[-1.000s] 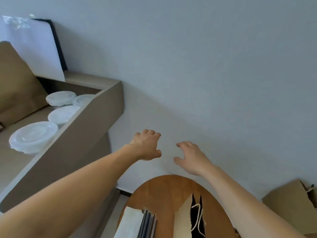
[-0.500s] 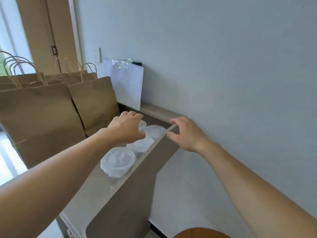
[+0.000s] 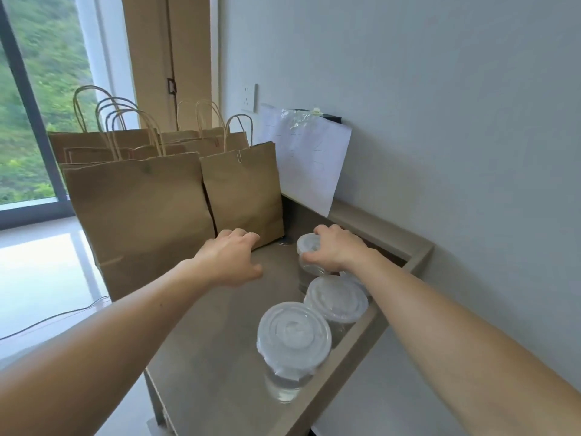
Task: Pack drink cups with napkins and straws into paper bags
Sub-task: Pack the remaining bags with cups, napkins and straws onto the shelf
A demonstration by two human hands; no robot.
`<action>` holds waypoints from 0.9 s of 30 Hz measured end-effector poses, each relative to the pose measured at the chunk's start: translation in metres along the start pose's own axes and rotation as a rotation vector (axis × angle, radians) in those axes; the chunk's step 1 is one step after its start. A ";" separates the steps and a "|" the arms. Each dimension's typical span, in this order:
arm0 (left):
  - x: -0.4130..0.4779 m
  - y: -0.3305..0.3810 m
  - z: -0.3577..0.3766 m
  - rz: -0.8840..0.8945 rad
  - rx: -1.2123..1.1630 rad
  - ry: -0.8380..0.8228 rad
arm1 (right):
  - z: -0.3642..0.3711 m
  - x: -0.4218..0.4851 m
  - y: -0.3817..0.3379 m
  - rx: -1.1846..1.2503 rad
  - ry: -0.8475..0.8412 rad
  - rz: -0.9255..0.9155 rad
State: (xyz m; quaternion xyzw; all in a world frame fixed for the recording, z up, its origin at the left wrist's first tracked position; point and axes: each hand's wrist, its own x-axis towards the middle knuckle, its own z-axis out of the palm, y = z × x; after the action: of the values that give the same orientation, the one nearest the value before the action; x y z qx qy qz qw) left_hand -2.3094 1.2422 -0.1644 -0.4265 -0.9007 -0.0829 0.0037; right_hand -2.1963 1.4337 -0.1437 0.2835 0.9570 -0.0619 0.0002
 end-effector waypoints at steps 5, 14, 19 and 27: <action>0.005 -0.011 0.008 0.003 0.007 -0.029 | 0.010 0.019 -0.002 0.047 -0.029 0.062; 0.008 -0.001 -0.006 0.041 0.009 0.020 | -0.014 0.002 -0.006 0.226 0.214 0.048; 0.012 0.040 -0.029 0.108 -0.002 0.083 | -0.072 -0.039 0.018 0.303 0.464 0.006; 0.001 0.153 -0.042 0.346 -0.045 0.115 | -0.115 -0.153 0.096 0.312 0.612 0.149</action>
State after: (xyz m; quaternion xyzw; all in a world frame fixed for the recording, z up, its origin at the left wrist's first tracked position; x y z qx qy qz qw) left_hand -2.1952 1.3318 -0.1001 -0.5694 -0.8102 -0.1255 0.0600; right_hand -2.0124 1.4441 -0.0352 0.3546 0.8683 -0.1194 -0.3257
